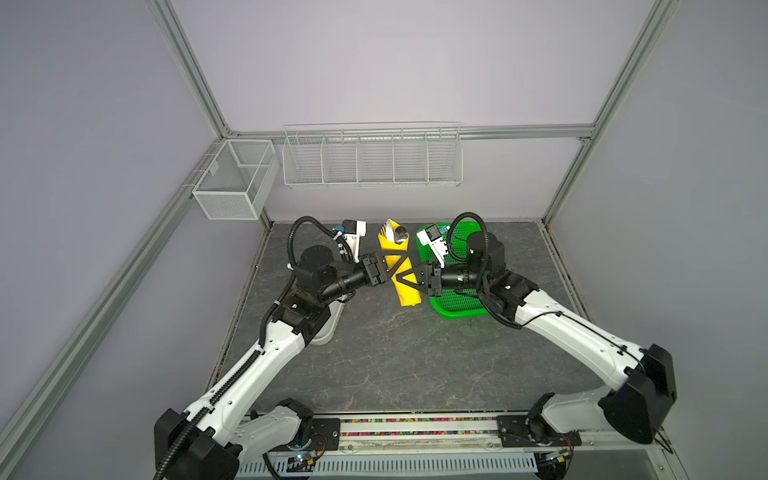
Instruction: Place the utensils on the paper napkin and roll it up
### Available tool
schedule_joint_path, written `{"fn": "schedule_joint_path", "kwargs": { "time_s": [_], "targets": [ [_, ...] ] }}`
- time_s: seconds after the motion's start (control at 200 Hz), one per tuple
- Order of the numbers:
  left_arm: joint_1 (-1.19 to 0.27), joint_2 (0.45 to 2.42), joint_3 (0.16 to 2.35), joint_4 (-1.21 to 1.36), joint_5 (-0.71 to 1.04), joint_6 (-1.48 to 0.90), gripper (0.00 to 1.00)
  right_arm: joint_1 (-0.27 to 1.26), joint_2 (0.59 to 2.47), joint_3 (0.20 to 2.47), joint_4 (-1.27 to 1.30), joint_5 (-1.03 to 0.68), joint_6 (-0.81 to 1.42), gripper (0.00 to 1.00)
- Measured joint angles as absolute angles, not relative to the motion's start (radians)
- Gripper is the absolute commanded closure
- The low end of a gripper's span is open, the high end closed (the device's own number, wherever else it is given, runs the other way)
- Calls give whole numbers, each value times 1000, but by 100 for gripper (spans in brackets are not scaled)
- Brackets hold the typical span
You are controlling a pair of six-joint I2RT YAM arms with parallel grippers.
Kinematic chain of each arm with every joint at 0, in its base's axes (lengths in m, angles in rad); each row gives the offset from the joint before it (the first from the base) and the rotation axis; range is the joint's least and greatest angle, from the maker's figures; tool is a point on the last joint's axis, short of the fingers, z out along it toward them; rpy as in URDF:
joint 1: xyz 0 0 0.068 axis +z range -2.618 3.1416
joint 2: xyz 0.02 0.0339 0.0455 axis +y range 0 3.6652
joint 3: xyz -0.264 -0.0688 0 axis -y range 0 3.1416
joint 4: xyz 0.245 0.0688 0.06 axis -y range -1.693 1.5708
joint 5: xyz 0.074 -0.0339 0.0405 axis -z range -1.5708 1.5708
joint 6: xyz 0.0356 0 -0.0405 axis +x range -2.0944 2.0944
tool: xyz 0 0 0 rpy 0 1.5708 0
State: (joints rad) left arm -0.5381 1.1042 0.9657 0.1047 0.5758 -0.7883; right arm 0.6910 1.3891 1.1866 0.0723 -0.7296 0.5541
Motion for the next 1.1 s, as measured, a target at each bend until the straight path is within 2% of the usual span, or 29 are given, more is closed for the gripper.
{"fn": "schedule_joint_path", "kwargs": {
  "time_s": [0.28, 0.535, 0.825, 0.9, 0.975, 1.1],
  "targets": [
    [-538, 1105, 926, 131, 614, -781, 37, 687, 1389, 1182, 83, -726, 565, 93],
    [-538, 1121, 907, 221, 641, -828, 59, 685, 1389, 1182, 98, -727, 573, 93],
    [-539, 1121, 894, 285, 653, -857, 72, 683, 1388, 1179, 106, -731, 576, 93],
    [-539, 1121, 892, 291, 653, -864, 78, 682, 1388, 1174, 111, -731, 577, 93],
    [-540, 1121, 888, 298, 653, -868, 88, 682, 1388, 1171, 116, -731, 578, 92],
    [-540, 1121, 877, 322, 656, -864, 91, 680, 1387, 1169, 119, -741, 595, 90]
  ]
}}
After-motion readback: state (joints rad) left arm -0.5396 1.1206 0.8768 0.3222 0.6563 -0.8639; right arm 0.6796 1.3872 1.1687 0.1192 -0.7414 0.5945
